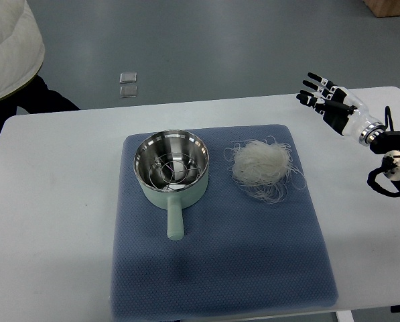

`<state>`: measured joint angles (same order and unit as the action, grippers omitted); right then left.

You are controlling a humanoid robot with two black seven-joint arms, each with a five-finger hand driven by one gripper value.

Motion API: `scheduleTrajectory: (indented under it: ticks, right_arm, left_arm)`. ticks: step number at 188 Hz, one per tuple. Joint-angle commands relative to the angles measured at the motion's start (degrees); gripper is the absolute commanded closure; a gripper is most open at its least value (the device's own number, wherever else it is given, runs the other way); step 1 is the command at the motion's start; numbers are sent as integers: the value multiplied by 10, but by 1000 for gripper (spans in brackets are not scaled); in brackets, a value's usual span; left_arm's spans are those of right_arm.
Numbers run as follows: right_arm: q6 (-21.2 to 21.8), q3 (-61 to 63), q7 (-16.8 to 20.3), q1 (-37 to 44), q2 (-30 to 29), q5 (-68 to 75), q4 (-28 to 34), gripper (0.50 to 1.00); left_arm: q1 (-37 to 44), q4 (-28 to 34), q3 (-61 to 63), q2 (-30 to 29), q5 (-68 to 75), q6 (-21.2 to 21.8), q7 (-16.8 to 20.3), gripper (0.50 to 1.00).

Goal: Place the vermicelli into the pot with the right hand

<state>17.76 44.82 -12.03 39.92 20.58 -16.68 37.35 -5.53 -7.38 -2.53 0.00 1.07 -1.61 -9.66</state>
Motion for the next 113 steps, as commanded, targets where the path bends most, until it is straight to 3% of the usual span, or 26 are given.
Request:
scheduleTrajectory:
  ticks: [1, 113]
  right_arm:
    - [0, -1, 1, 1, 1, 0, 0, 572]
    - [14, -1, 2, -1, 2, 0, 0, 572]
  left_arm:
    - [0, -1, -1, 0, 0, -1, 0, 500]
    - [1, 0, -1, 0, -5, 0, 0, 500]
